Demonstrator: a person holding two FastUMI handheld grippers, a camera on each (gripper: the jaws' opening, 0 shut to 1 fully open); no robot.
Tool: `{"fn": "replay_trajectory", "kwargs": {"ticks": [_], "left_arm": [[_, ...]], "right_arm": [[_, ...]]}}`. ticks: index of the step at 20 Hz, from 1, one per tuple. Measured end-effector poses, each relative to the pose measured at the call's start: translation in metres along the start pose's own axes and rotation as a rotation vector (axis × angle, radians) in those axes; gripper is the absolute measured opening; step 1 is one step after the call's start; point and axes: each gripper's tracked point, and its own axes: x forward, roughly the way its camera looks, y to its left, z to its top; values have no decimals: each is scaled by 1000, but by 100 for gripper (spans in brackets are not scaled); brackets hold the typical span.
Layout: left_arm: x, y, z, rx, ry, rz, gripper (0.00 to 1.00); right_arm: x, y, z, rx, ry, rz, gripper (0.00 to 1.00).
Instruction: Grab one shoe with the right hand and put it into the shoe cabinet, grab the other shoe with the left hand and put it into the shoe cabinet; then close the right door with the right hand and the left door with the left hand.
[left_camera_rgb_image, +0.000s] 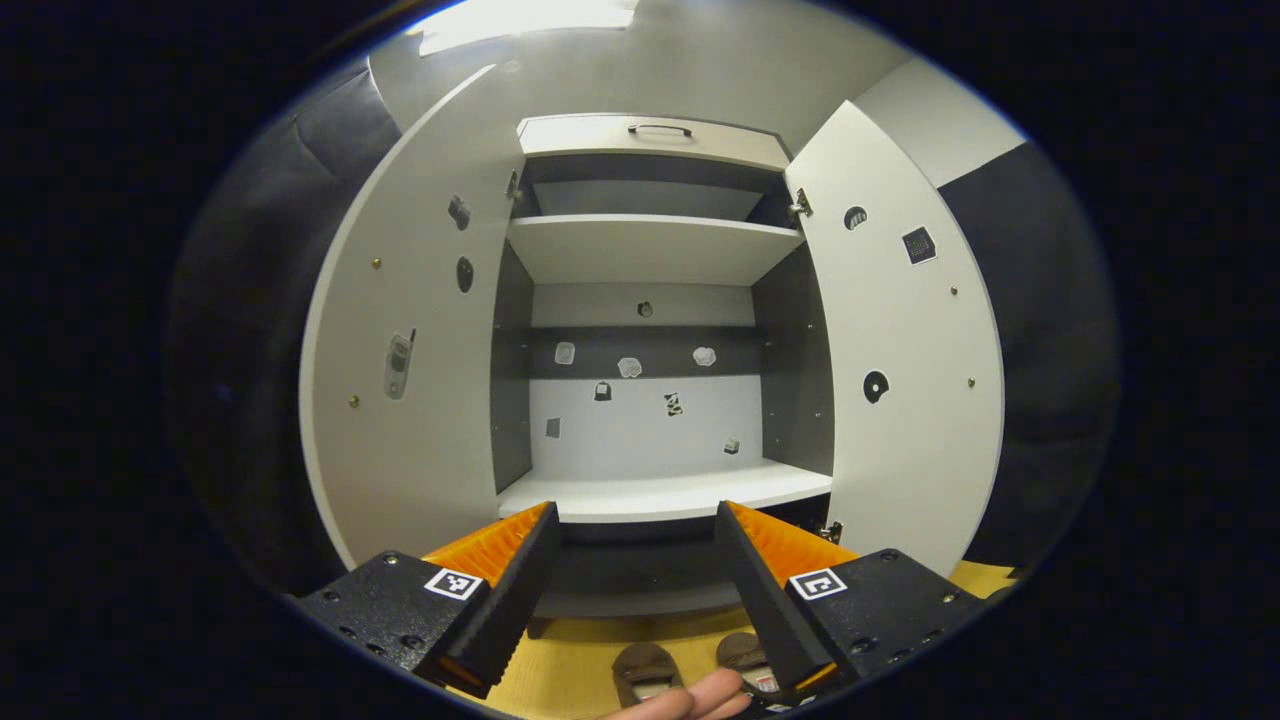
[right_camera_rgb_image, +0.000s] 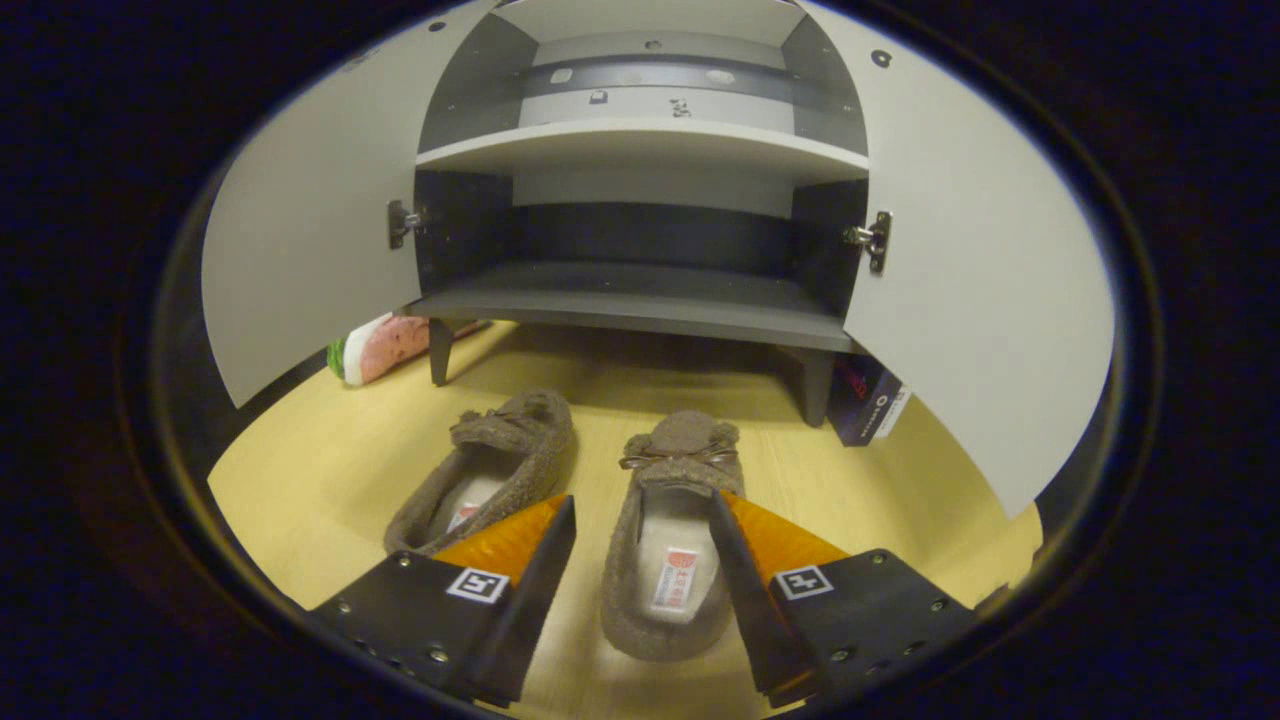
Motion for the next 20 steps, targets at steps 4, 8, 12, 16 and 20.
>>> {"fn": "replay_trajectory", "kwargs": {"ticks": [4, 8, 12, 16, 20], "left_arm": [[28, 2, -10, -21, -13, -4, 99], [55, 11, -19, -19, 6, -13, 99], [72, 3, -34, -6, 44, -64, 96], [86, 13, -46, -51, 85, -65, 98], [99, 34, -49, -22, 82, -17, 97]], "right_arm": [[26, 1, -6, 59, 42, -7, 76], [41, 12, -10, 79, 94, 8, 57], [54, 11, -5, 74, 80, -14, 57], [72, 0, -14, 121, 160, -69, 41], [75, 7, -12, 143, 155, 7, 29]]}}
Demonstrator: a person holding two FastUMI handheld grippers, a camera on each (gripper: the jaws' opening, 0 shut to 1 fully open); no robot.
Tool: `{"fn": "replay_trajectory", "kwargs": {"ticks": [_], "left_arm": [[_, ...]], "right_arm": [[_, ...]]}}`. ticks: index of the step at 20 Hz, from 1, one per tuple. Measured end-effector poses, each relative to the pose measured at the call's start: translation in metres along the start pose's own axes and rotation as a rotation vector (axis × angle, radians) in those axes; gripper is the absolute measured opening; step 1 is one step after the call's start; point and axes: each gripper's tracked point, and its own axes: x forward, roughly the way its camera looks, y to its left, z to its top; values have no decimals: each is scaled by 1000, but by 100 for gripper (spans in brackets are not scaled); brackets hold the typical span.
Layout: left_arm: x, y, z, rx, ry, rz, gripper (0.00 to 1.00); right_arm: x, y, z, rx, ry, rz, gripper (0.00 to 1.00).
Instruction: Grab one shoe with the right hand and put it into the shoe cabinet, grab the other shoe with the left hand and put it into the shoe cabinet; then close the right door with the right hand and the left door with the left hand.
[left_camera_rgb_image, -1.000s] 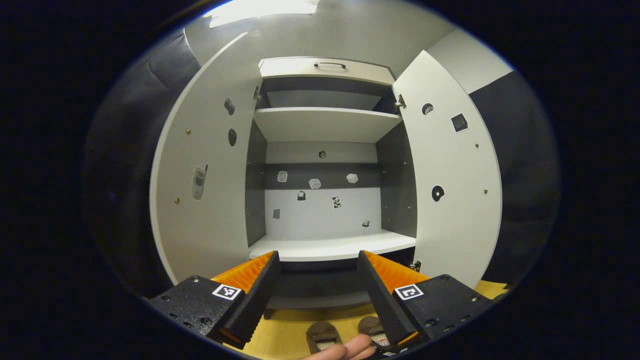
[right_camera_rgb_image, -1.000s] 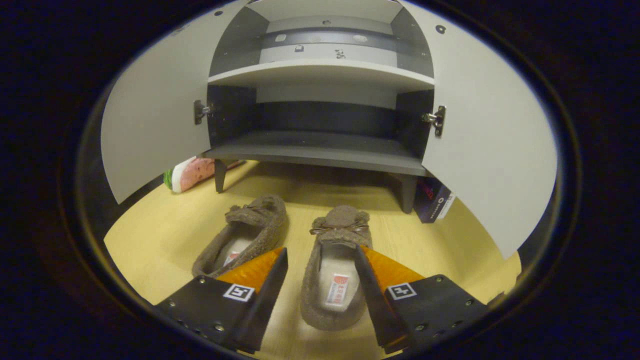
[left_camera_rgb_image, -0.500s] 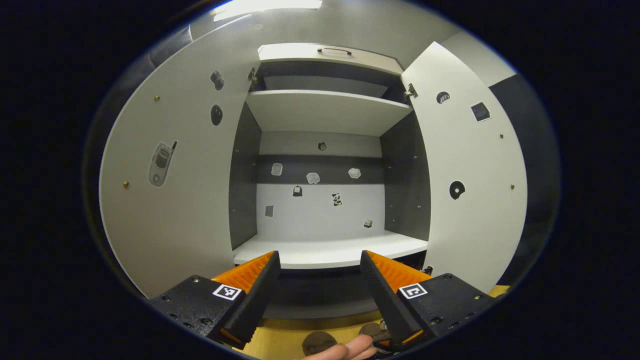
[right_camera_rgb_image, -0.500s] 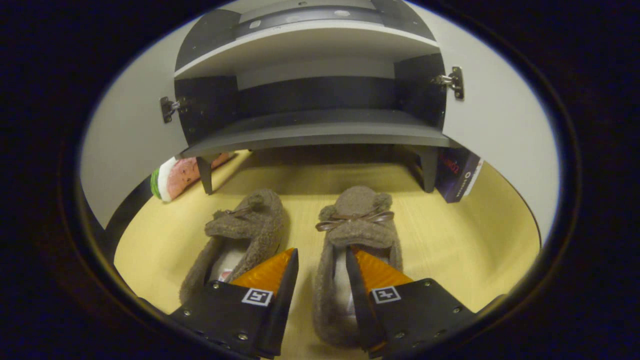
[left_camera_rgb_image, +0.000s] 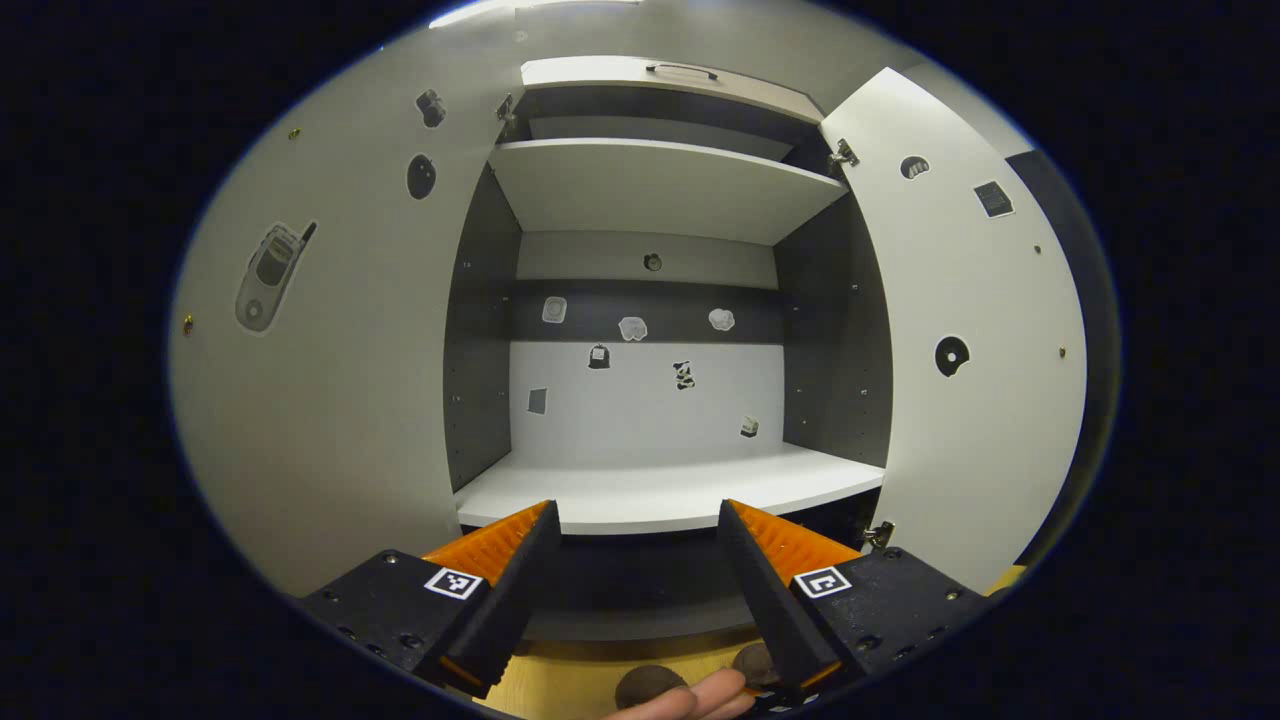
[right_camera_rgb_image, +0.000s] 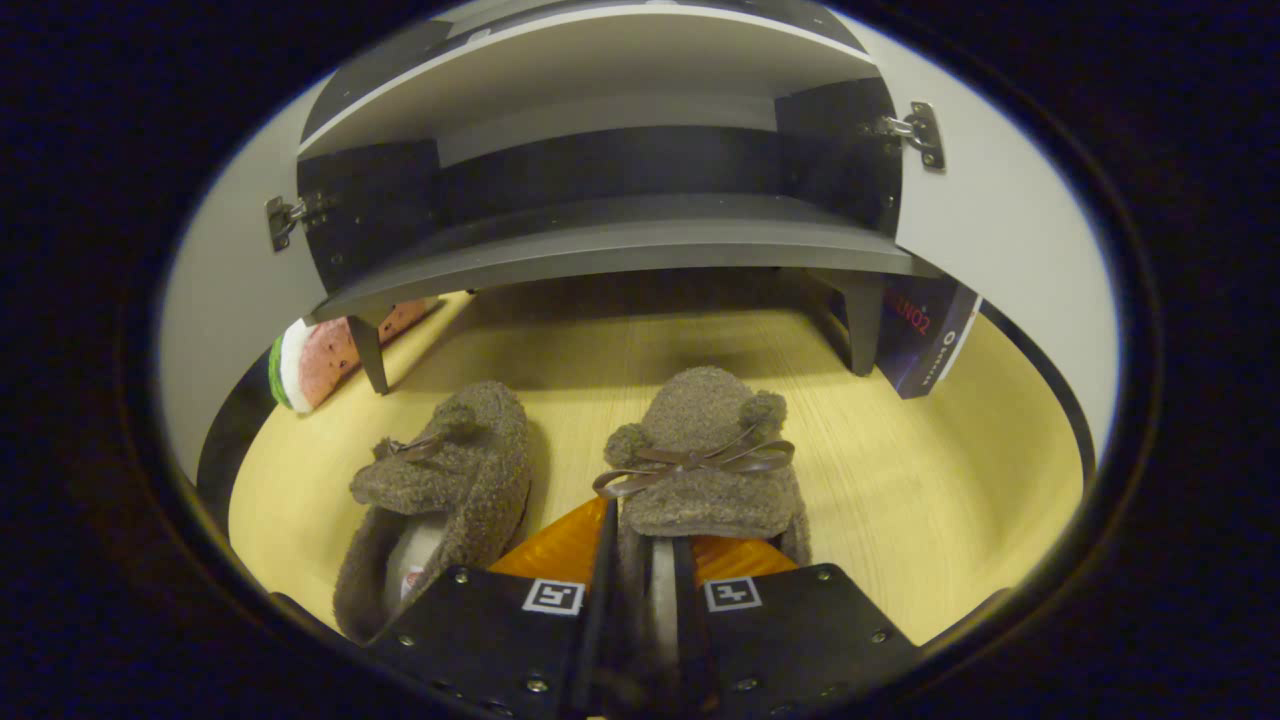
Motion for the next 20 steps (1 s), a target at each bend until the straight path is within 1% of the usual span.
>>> {"fn": "replay_trajectory", "kwargs": {"ticks": [1, 2, 5, 7, 8, 9, 10, 14, 16, 20], "left_arm": [[1, 2, 1, -5, -5, -1, 97], [2, 4, 3, -4, -9, -3, 96], [2, 8, 6, 12, -31, 3, 97], [3, 3, 5, 5, -25, -26, 97], [4, 3, 3, -2, -16, -32, 97], [4, 4, 1, -6, -11, -32, 97], [5, 5, 2, -4, -9, -30, 97], [5, 13, 4, 3, -17, -12, 97], [3, 14, 5, -7, -17, -18, 97], [4, 16, 5, -7, -18, -21, 97]], "right_arm": [[-5, 1, 4, 7, -1, 24, 8], [-1, 2, 6, -1, -12, 46, 9], [-19, -1, 19, -29, -66, 69, 9], [-28, -1, 31, -34, -110, 98, 8], [-36, 0, 34, -13, -121, 115, 8], [-39, 1, 43, -2, -145, 115, 1], [-44, 0, 53, -10, -175, 109, 1], [-81, -3, 99, -18, -267, 110, 1], [-104, -7, 132, -20, -327, 107, 1], [-165, -5, 198, -56, -436, 110, 1]]}}
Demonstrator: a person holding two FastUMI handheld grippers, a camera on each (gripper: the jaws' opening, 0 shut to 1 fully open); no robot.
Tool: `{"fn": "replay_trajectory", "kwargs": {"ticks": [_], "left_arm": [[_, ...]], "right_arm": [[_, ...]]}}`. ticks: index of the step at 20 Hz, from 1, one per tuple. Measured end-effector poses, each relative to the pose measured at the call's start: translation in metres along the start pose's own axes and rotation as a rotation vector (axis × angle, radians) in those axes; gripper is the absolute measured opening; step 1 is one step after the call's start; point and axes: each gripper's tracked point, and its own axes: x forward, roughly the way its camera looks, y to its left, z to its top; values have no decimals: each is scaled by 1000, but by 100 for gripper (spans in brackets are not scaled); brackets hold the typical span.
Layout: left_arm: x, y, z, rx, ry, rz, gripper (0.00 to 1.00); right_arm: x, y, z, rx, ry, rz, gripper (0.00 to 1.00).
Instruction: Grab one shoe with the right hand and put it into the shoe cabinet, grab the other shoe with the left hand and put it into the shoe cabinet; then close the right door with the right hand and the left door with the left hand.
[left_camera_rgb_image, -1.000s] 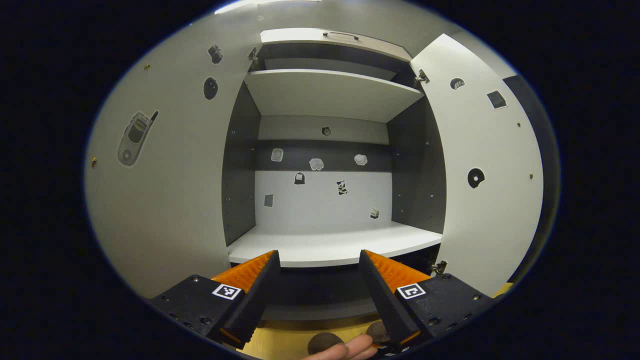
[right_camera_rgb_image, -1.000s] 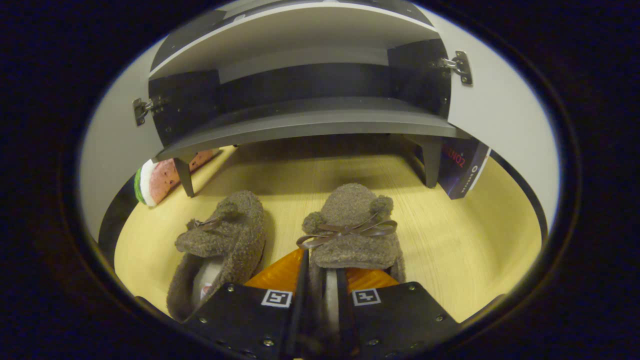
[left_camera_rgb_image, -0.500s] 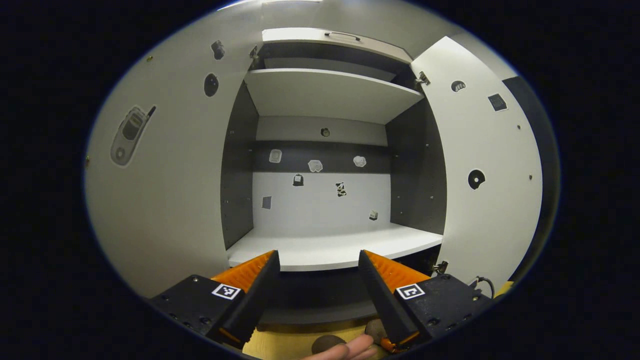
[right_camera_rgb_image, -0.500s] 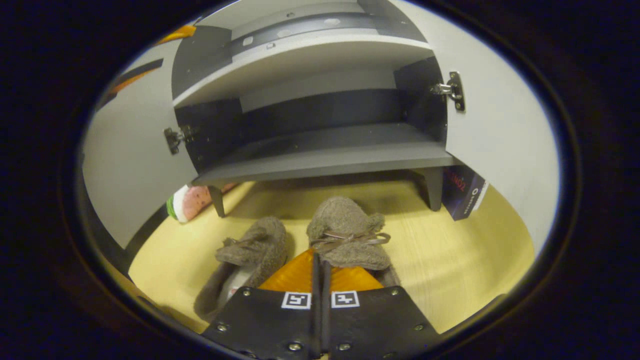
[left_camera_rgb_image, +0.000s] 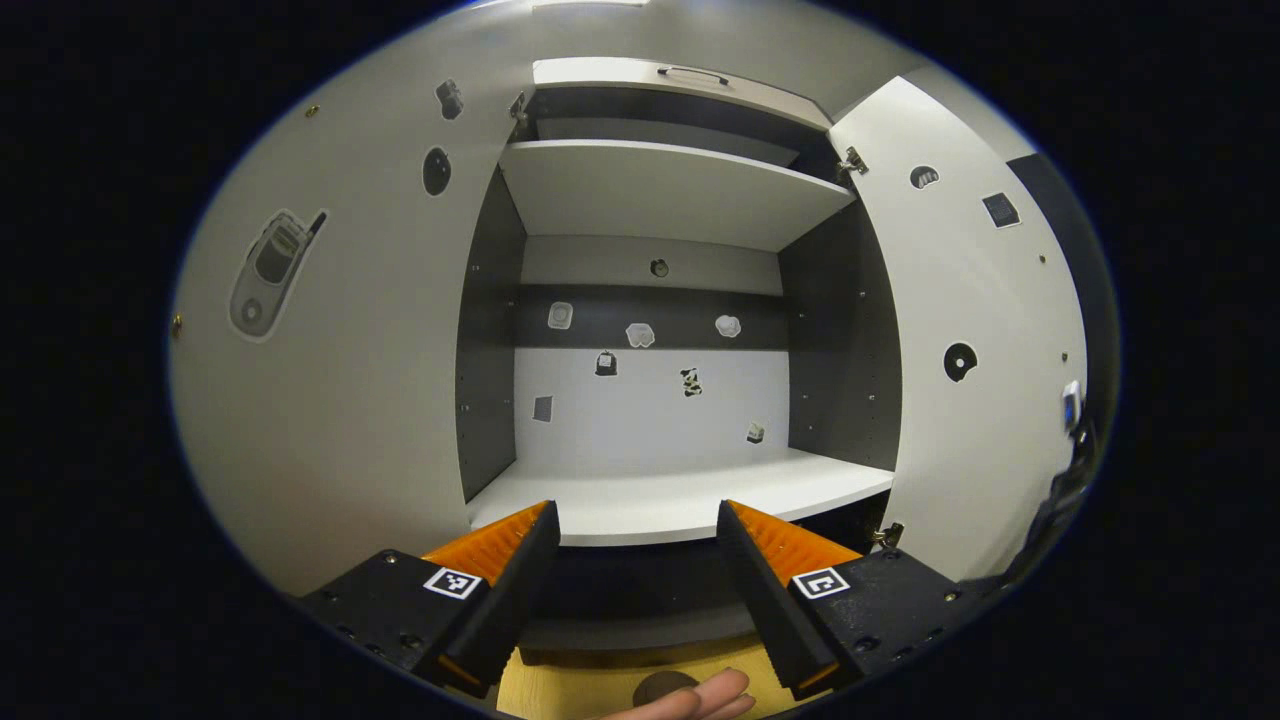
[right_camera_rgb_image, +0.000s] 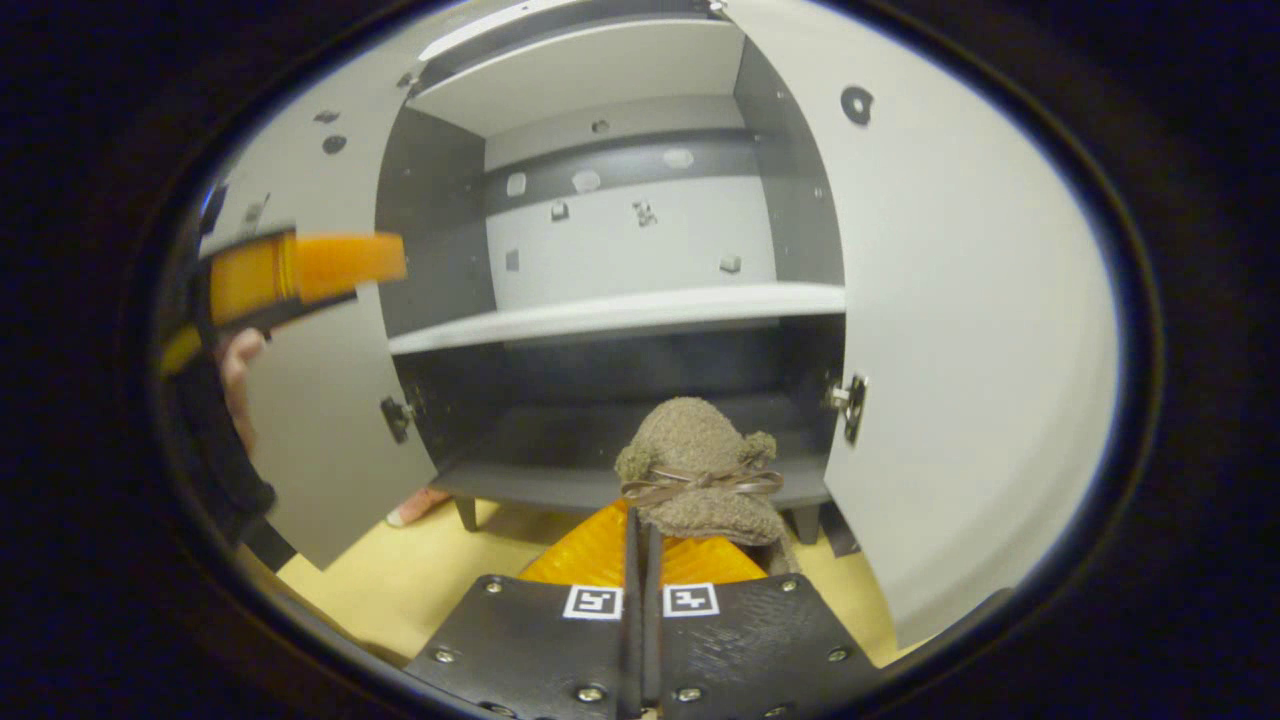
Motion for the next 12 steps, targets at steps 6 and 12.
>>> {"fn": "replay_trajectory", "kwargs": {"ticks": [6, 12], "left_arm": [[1, 10, -1, -6, 7, 5, 97], [4, 11, -7, -16, 30, 12, 97]], "right_arm": [[-29, 4, 128, -108, -116, -29, 1], [2, 10, 220, -165, -101, -62, 1]]}}
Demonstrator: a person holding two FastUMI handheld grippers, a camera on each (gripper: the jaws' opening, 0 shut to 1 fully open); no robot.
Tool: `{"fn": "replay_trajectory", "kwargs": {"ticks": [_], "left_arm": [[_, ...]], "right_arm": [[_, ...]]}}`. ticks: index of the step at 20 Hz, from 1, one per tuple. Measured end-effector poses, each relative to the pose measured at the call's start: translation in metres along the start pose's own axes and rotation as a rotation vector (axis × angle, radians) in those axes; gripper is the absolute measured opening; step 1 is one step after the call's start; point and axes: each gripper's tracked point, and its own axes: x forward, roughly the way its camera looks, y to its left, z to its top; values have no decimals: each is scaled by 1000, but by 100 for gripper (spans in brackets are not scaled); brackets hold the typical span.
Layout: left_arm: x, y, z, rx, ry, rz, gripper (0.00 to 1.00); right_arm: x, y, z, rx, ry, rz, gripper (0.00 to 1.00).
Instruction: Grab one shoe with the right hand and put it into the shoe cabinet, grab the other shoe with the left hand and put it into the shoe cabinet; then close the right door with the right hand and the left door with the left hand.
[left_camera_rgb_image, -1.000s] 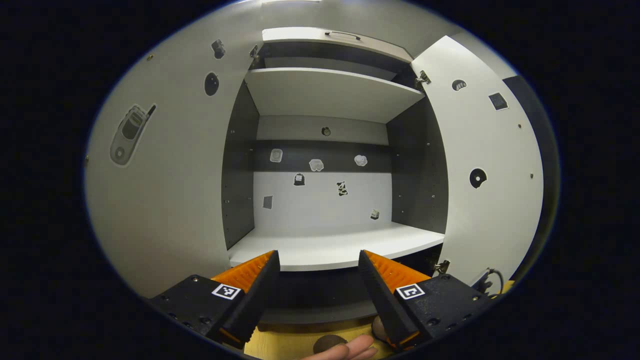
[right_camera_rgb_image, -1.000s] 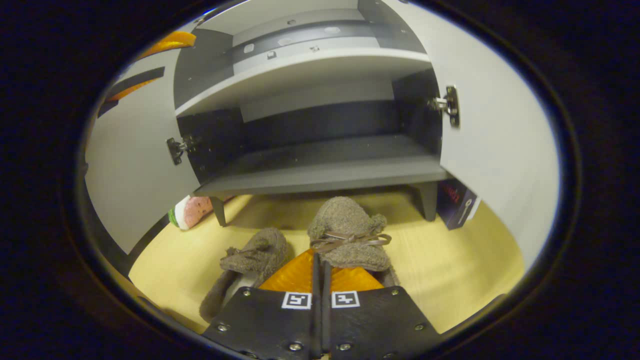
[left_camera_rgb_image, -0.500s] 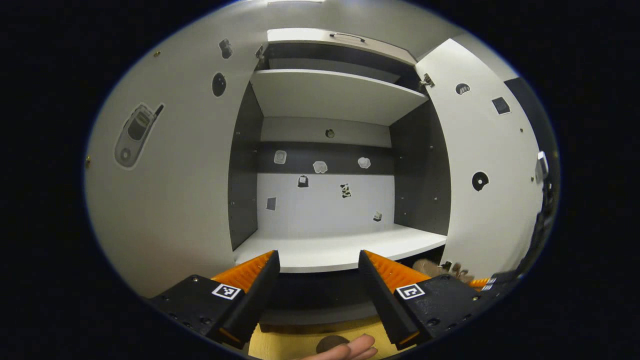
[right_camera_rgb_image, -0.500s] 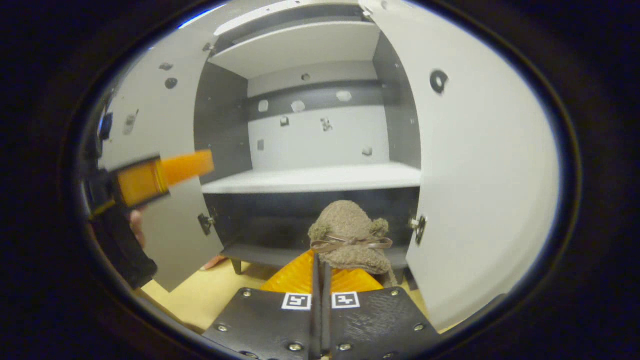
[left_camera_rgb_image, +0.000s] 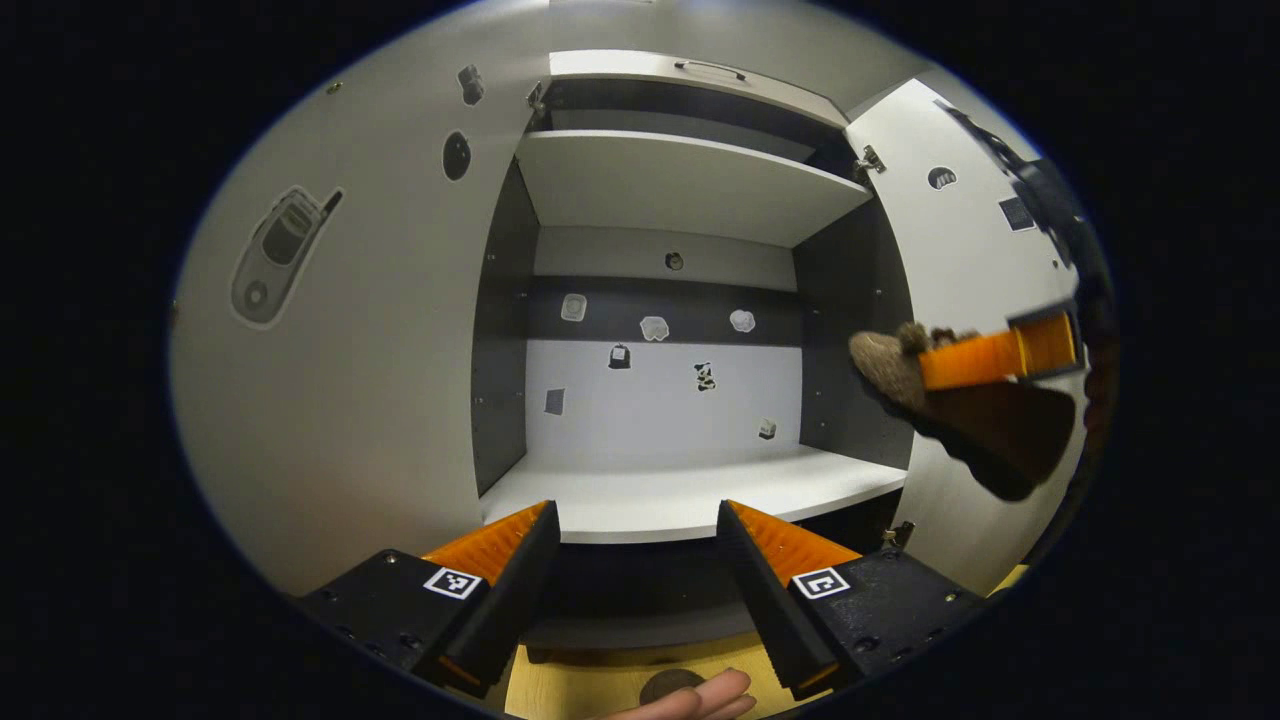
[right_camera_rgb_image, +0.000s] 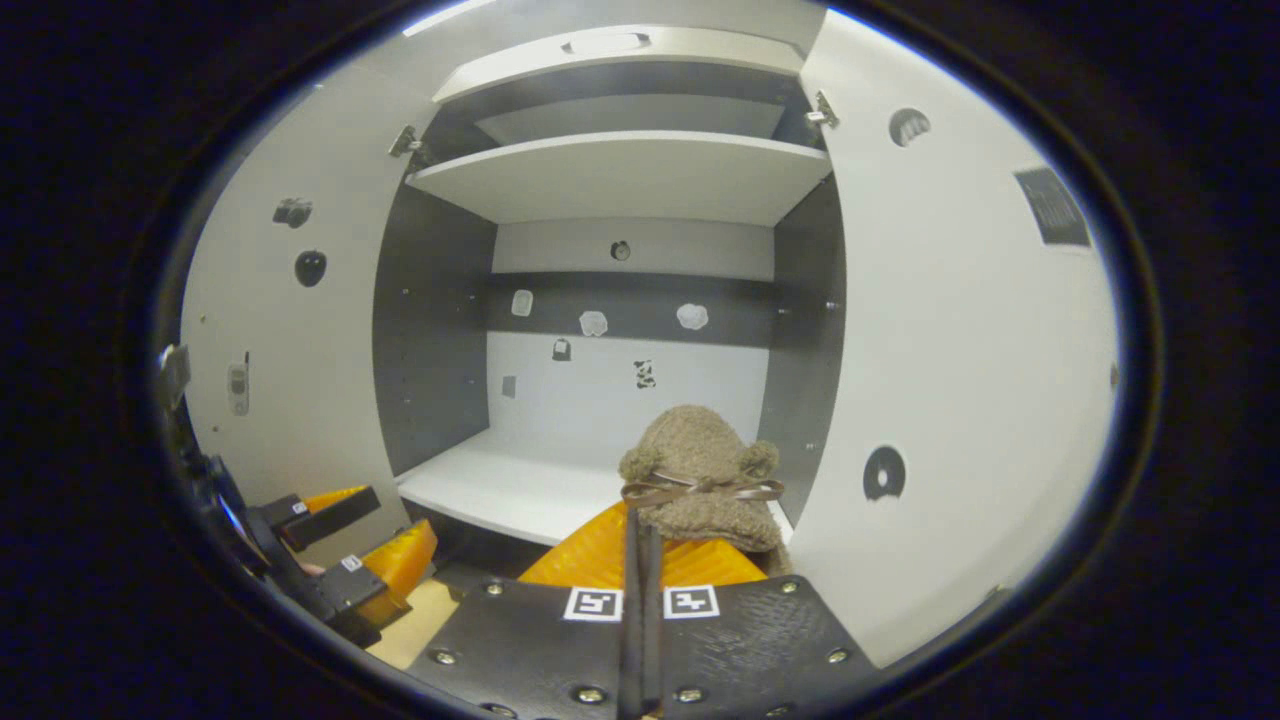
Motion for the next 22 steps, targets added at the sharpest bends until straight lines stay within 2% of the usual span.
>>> {"fn": "replay_trajectory", "kwargs": {"ticks": [3, 6, 8, 11, 16, 19, 22], "left_arm": [[2, -2, -1, 1, 9, -5, 97], [2, 1, -2, 9, 5, 7, 97], [1, 1, -1, 9, 5, 4, 97], [2, 2, -2, 9, 5, 4, 97], [1, 3, -1, 16, 0, 6, 97], [1, 8, 1, 19, -9, 22, 97], [3, 12, 0, 16, -6, 32, 97]], "right_arm": [[36, 6, 27, 3, 23, 2, 1], [76, 2, 31, 0, 90, -5, 1], [104, -8, 31, 8, 116, -36, 1], [148, -26, 14, 3, 171, -91, 1], [212, -27, -14, 30, 200, -88, 1], [238, -27, -23, -2, 201, -101, 1], [255, -28, -44, -23, 256, -130, 1]]}}
